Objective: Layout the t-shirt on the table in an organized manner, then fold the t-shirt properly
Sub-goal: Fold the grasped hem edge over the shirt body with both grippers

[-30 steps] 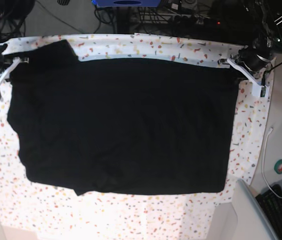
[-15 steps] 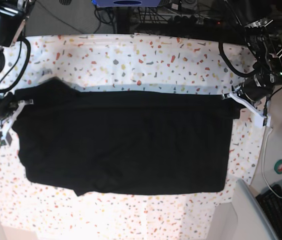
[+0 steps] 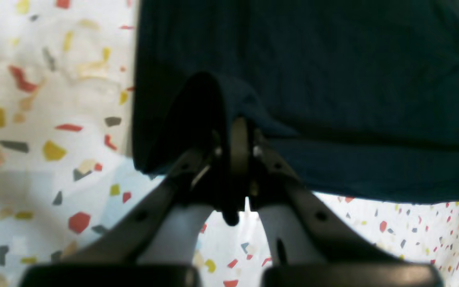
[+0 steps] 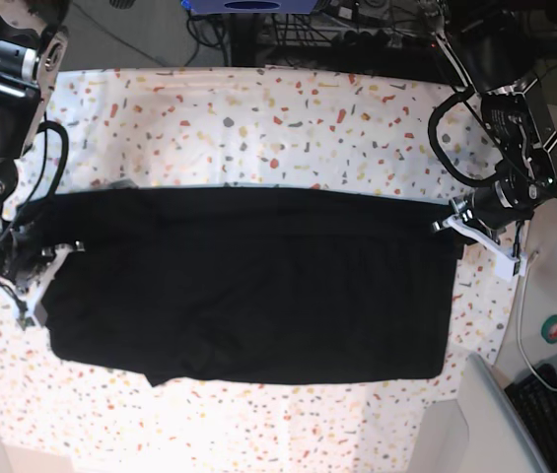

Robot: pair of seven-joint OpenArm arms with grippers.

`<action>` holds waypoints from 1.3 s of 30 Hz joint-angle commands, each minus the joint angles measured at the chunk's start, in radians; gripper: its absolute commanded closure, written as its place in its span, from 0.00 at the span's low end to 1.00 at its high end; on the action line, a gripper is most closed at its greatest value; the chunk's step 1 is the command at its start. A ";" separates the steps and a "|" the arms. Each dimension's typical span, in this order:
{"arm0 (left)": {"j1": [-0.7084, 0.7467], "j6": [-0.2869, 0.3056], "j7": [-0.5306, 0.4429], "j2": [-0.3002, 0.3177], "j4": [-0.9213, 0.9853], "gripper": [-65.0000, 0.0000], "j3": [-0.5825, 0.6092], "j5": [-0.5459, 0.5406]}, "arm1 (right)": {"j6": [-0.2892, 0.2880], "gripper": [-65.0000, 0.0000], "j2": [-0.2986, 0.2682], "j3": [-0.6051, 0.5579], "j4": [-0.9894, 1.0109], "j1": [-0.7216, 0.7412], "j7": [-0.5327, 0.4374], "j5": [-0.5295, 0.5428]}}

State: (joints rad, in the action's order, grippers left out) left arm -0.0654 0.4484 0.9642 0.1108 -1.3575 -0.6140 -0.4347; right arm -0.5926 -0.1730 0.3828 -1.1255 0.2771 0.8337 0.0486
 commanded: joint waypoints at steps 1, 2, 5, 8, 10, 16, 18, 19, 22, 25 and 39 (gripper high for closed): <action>-0.023 -0.004 -0.031 0.016 -0.006 1.00 -0.001 -0.011 | -0.002 1.00 -0.027 0.002 0.003 0.035 -0.017 0.003; -0.026 -0.023 -0.047 0.016 0.005 1.00 0.004 -0.010 | -0.002 1.00 -0.027 0.002 0.022 0.046 -0.017 0.003; -0.034 -0.078 -0.103 0.017 0.049 1.00 0.009 -0.010 | -0.002 1.00 -0.030 0.002 0.069 0.073 -0.055 0.001; -0.053 -0.084 -0.123 0.020 0.077 1.00 0.033 -0.010 | -0.002 1.00 -0.030 0.000 0.097 0.087 -0.080 0.001; -0.066 -0.084 -0.123 0.020 0.097 1.00 0.049 -0.010 | -0.002 1.00 -0.030 0.000 0.115 0.095 -0.093 0.001; -0.096 -0.086 -0.181 0.020 0.171 1.00 0.087 -0.010 | -0.002 1.00 -0.030 0.000 0.121 0.096 -0.121 0.001; -0.110 -0.086 -0.184 0.020 0.180 1.00 0.093 -0.010 | -0.002 1.00 -0.030 0.000 0.121 0.098 -0.123 0.001; -0.113 -0.086 -0.184 0.020 0.181 1.00 0.093 -0.010 | -0.002 1.00 -0.030 0.000 0.121 0.098 -0.123 0.001; -0.118 -0.095 -0.184 0.020 0.181 1.00 0.087 -0.010 | -0.002 1.00 -0.030 0.003 0.121 0.103 -0.123 0.001; -0.123 -0.148 -0.184 0.020 0.178 1.00 0.085 -0.010 | -0.002 1.00 -0.030 0.009 0.118 0.103 -0.123 0.001; -0.116 -0.158 -0.314 0.017 0.161 0.00 0.082 -0.022 | -0.002 0.43 0.005 0.189 -0.109 -0.011 -0.096 0.007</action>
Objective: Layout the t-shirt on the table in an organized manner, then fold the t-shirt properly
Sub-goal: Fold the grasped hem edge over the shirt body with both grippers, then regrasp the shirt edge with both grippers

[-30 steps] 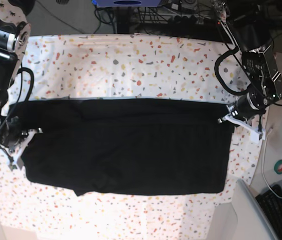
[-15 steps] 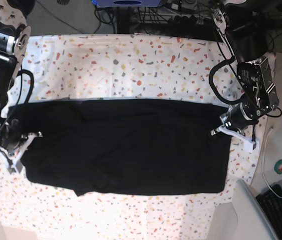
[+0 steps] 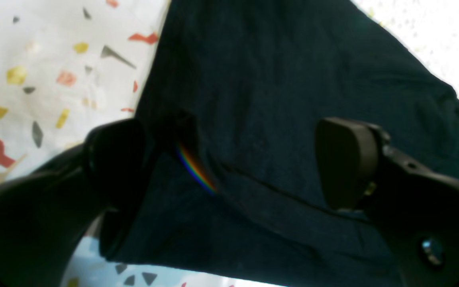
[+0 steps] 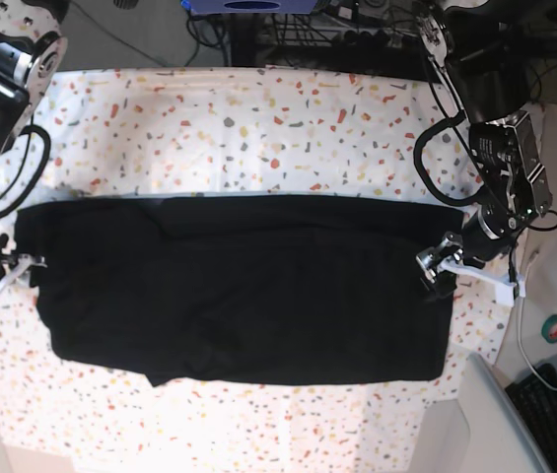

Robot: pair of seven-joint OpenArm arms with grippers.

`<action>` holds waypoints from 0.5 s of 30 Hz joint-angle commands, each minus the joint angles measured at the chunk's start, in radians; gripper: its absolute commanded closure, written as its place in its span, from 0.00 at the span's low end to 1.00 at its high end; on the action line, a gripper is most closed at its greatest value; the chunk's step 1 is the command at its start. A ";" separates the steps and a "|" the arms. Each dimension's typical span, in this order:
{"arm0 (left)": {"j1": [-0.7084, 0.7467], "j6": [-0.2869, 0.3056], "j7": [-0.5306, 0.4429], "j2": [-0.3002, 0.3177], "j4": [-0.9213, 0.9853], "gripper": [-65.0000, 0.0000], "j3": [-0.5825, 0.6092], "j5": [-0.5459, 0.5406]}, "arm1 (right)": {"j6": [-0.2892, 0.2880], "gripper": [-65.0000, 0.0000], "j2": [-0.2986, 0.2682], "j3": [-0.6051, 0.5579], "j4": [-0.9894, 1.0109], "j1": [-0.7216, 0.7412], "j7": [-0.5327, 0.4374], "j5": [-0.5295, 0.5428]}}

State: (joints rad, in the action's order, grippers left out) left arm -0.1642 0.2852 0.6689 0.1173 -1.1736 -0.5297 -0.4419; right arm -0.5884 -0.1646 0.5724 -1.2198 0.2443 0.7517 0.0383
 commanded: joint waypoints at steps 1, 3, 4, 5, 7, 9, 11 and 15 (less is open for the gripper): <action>-0.011 0.006 -0.018 0.008 -0.042 0.00 -0.002 -0.024 | -0.006 0.43 0.004 -0.001 -0.078 -0.021 -0.010 0.018; 0.056 0.007 -0.022 0.011 -0.088 0.00 -0.004 -0.093 | -0.006 0.43 0.046 0.028 -0.214 -0.101 -0.018 0.019; 0.096 0.007 -0.025 0.012 -0.114 0.00 -0.007 -0.145 | -0.006 0.43 0.083 0.074 -0.274 -0.135 -0.018 0.022; 0.142 0.007 -0.025 0.012 -0.133 0.00 -0.030 -0.203 | -0.006 0.43 0.121 0.133 -0.329 -0.162 -0.018 0.038; 0.219 0.009 -0.027 0.009 -0.153 0.00 -0.093 -0.295 | -0.009 0.43 0.175 0.220 -0.397 -0.208 -0.016 0.088; 0.277 0.033 -0.027 0.008 -0.157 0.00 -0.139 -0.344 | -0.009 0.43 0.195 0.262 -0.417 -0.247 -0.011 0.143; 0.315 0.096 -0.028 0.005 -0.161 0.00 -0.175 -0.344 | -0.009 0.43 0.196 0.262 -0.410 -0.288 -0.018 0.182; 0.340 0.153 -0.145 0.005 -0.108 0.00 -0.189 -0.344 | -0.009 0.43 0.195 0.262 -0.387 -0.314 -0.018 0.196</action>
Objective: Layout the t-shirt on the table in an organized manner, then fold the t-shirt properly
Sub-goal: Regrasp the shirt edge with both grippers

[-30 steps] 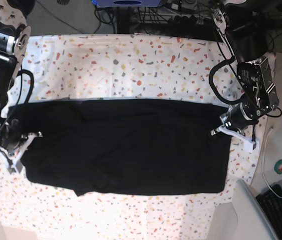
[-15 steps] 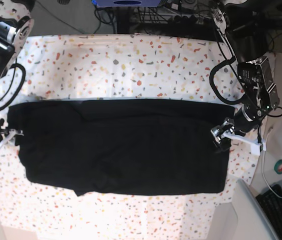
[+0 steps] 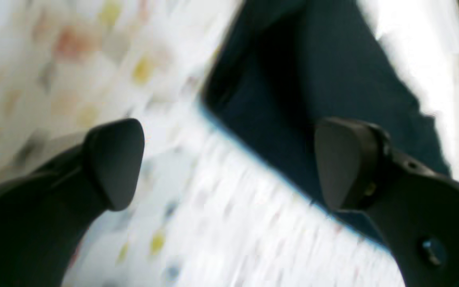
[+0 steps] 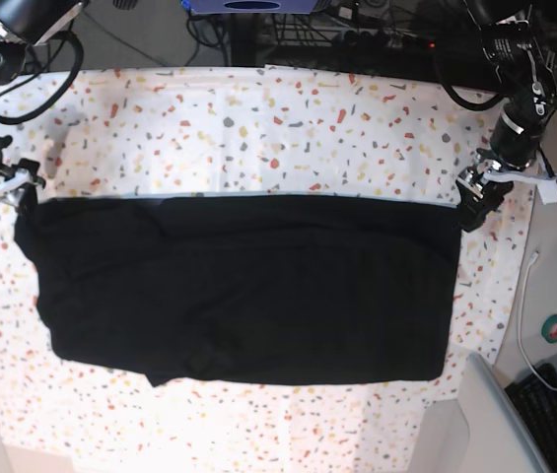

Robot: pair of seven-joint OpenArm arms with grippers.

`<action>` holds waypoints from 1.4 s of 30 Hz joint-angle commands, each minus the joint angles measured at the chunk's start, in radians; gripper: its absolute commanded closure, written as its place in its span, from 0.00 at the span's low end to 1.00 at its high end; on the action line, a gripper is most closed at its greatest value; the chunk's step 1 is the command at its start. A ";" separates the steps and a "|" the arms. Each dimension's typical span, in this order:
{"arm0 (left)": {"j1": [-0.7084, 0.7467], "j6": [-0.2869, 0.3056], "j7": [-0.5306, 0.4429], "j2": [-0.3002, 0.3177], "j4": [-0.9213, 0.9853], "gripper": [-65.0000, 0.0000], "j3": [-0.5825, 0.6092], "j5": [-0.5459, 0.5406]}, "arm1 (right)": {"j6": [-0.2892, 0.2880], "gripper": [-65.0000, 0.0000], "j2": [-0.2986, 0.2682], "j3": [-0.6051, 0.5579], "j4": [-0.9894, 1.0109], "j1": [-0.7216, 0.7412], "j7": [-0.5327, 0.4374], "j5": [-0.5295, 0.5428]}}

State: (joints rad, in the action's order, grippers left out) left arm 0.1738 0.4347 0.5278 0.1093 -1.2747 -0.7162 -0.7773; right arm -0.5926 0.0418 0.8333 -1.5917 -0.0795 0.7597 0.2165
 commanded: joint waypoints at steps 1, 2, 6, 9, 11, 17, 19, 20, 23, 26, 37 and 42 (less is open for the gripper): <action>-0.001 0.003 -0.031 0.019 0.020 0.00 0.004 -0.009 | -0.005 0.43 -0.012 0.001 -0.014 0.008 -0.026 0.018; -0.015 0.003 -0.056 0.022 0.054 0.00 0.020 -0.009 | -0.005 0.43 -0.012 0.001 -0.014 0.008 -0.026 0.018; -0.076 0.003 -0.084 0.059 0.160 0.00 0.112 -0.009 | -0.007 0.43 -0.012 0.001 -0.012 0.010 -0.026 0.018; -0.113 0.002 -0.085 0.062 0.214 0.00 0.154 -0.009 | -0.007 0.43 -0.012 0.005 -0.012 0.011 -0.026 0.018; -0.133 0.002 -0.085 0.059 0.249 0.00 0.154 -0.009 | -0.005 0.43 -0.012 0.008 -0.011 0.016 -0.026 0.018; -0.182 0.002 -0.087 0.060 0.329 0.25 0.195 -0.006 | -0.003 0.43 -0.012 0.088 0.116 0.068 -0.027 0.018; -0.188 0.002 -0.087 0.060 0.333 0.42 0.188 0.032 | -0.003 0.43 -0.012 0.137 0.173 0.102 -0.027 0.018; -0.191 0.002 -0.087 0.059 0.333 0.51 0.185 0.061 | -0.003 0.43 -0.021 0.160 0.208 0.117 -0.027 0.018; -0.202 0.002 -0.087 0.056 0.332 0.72 0.185 0.126 | -0.005 0.43 -0.061 0.183 0.313 0.162 -0.019 0.019; -0.202 0.002 -0.087 0.056 0.332 0.92 0.185 0.135 | -0.007 0.42 -0.084 0.186 0.393 0.195 -0.024 0.021; -0.199 0.002 -0.085 0.057 0.330 1.00 0.185 0.137 | -0.002 0.43 -0.110 0.186 0.564 0.238 -0.096 0.117; -0.198 0.002 -0.084 0.059 0.330 1.00 0.185 0.138 | -0.002 0.43 -0.128 0.186 0.621 0.238 -0.128 0.117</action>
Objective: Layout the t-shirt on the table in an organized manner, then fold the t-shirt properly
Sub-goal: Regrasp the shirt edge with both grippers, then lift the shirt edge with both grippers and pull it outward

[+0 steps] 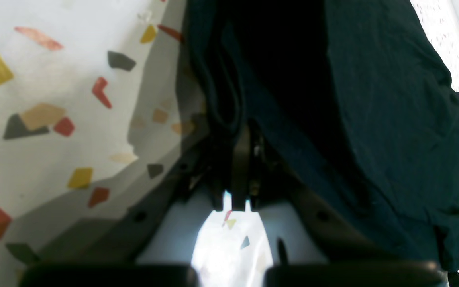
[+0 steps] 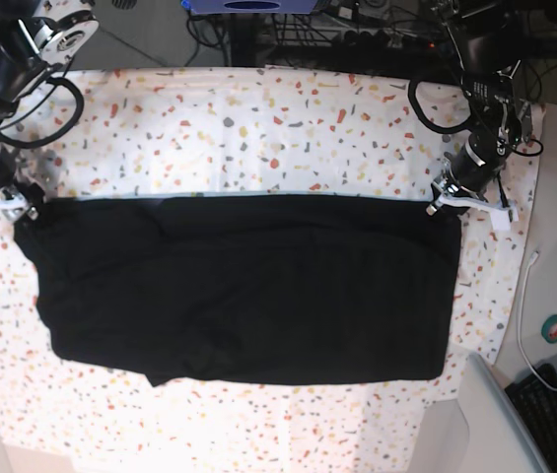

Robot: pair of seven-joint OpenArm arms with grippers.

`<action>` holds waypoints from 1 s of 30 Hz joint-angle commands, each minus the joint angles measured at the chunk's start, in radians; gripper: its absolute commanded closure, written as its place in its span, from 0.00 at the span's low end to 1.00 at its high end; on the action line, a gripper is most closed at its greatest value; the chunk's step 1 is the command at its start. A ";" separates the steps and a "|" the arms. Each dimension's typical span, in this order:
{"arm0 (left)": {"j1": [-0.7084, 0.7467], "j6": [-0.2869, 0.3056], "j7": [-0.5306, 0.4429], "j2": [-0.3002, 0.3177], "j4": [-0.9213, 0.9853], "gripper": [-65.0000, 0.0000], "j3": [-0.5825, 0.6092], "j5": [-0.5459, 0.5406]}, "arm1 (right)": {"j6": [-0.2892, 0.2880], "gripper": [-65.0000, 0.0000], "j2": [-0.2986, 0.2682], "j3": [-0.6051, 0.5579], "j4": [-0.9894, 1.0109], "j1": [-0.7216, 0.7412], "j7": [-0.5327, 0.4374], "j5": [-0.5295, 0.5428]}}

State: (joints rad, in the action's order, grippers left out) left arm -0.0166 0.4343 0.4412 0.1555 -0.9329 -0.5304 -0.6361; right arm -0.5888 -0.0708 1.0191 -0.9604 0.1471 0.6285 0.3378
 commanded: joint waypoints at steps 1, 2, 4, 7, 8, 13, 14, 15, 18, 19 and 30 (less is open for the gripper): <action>-0.007 0.002 0.005 0.013 -0.013 1.00 -0.001 -0.003 | -0.006 0.43 -0.021 -0.001 0.014 0.013 -0.006 -0.004; -0.007 0.002 0.005 0.013 -0.013 1.00 -0.001 -0.003 | -0.006 0.43 -0.022 -0.001 0.037 0.027 -0.016 -0.004; -0.007 0.002 0.005 0.013 -0.013 1.00 -0.001 -0.003 | -0.006 0.44 -0.036 0.000 0.074 0.038 -0.029 -0.003; -0.007 0.002 0.006 0.013 -0.015 1.00 -0.001 -0.003 | -0.006 0.64 -0.040 0.000 0.093 0.041 -0.051 -0.003; -0.007 0.002 0.008 0.013 -0.015 1.00 -0.001 -0.003 | -0.007 0.75 -0.040 0.000 0.093 0.041 -0.054 -0.003; -0.001 0.002 0.009 0.014 -0.016 1.00 -0.001 -0.001 | -0.009 1.00 -0.040 0.000 0.093 0.052 -0.049 -0.003; 0.005 0.001 0.009 0.014 -0.021 1.00 0.003 -0.001 | -0.009 1.00 -0.040 0.000 0.091 0.052 -0.049 -0.003; 0.008 0.001 0.009 0.016 -0.027 1.00 0.005 -0.001 | -0.009 1.00 -0.040 0.000 0.091 0.053 -0.048 -0.003; 0.036 0.001 0.011 0.016 -0.077 1.00 0.002 -0.001 | -0.007 1.00 -0.042 0.000 0.053 0.053 -0.002 -0.003; 0.048 -0.002 0.012 0.016 -0.110 1.00 0.000 -0.001 | -0.007 1.00 -0.039 0.000 0.019 0.050 0.034 -0.003; 0.051 -0.265 0.368 0.045 -0.619 1.00 -0.001 -0.009 | 0.128 1.00 -0.039 -0.073 -0.411 0.150 0.468 -0.007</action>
State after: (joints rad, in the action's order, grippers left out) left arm 0.0547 0.1677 0.8543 0.1837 -1.5333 -0.5274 -0.6380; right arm -0.4507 -0.0818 0.9455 -1.3460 0.2749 1.1332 0.3141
